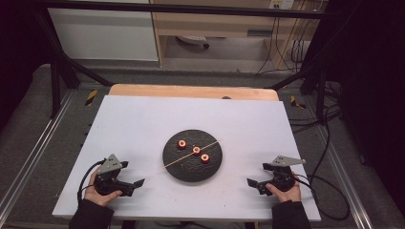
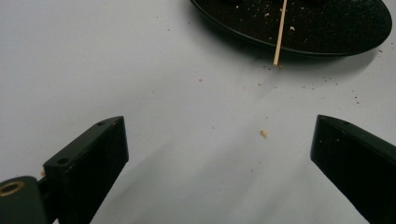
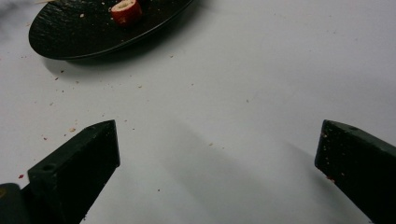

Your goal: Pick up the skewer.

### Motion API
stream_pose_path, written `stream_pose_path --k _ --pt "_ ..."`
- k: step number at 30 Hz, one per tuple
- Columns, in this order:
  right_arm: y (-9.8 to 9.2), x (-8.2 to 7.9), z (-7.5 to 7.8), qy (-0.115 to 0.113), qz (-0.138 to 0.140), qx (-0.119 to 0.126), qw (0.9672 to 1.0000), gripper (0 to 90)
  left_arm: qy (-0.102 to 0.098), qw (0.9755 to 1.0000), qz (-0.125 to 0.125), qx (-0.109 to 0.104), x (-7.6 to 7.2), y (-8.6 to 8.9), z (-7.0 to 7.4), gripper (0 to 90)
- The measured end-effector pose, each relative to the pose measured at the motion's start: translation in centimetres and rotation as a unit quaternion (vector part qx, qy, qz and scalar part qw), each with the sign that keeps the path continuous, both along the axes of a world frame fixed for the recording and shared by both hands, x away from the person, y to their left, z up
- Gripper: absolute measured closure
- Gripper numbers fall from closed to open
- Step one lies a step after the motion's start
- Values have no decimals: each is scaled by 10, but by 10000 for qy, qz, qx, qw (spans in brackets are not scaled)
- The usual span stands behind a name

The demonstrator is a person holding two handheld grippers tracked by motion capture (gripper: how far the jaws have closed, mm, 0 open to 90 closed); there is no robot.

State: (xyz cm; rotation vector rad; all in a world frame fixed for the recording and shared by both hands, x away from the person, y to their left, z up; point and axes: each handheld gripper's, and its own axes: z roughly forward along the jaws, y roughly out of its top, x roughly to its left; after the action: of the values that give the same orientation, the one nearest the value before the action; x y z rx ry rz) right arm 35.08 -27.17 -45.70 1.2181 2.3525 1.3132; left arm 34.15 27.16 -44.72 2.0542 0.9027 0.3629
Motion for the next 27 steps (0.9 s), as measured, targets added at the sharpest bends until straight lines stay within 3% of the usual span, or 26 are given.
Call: stream_pose_path --k 14,27 --pt "3 1 0 -14 24 -71 10000 4 -9 10000 -59 73 0 -15 12 49" --pt "3 0 0 -10 47 -98 9999 4 -15 9993 -145 334 9 -46 32 55"
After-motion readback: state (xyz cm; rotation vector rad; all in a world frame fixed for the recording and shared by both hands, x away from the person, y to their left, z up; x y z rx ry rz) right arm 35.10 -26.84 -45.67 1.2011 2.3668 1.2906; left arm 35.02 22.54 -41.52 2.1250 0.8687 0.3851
